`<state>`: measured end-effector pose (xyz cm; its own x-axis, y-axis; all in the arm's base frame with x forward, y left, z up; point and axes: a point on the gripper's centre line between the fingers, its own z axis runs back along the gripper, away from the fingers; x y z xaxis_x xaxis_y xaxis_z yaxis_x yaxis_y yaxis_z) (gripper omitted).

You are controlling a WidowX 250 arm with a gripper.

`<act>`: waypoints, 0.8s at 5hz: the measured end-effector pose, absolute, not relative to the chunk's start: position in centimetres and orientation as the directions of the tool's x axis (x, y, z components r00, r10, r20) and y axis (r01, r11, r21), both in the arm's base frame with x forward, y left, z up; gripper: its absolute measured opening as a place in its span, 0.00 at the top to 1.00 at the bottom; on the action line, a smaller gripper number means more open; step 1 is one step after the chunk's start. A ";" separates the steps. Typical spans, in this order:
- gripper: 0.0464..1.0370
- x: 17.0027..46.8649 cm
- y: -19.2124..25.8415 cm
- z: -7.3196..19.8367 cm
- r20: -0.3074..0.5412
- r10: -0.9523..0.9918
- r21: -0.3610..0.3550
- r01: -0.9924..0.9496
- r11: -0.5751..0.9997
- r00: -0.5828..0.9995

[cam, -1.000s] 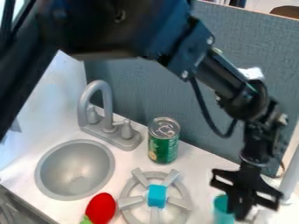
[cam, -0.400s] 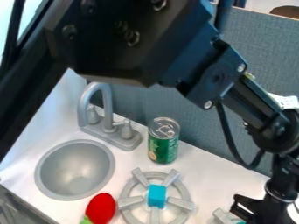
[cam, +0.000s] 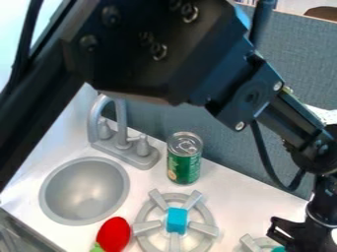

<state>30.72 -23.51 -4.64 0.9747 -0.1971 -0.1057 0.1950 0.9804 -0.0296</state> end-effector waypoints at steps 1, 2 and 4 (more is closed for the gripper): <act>0.94 31.4 -23.5 -4.3 -0.089 -0.188 -0.007 0.188 0.982 0.978; 0.94 31.4 -23.3 -5.5 -0.118 -0.181 0.018 0.185 0.983 0.976; 0.90 32.3 -23.9 -6.0 -0.116 -0.172 0.014 0.174 0.985 0.978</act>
<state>32.31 -23.85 -6.02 0.9782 -0.1717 -0.1165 0.1745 0.9846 0.0144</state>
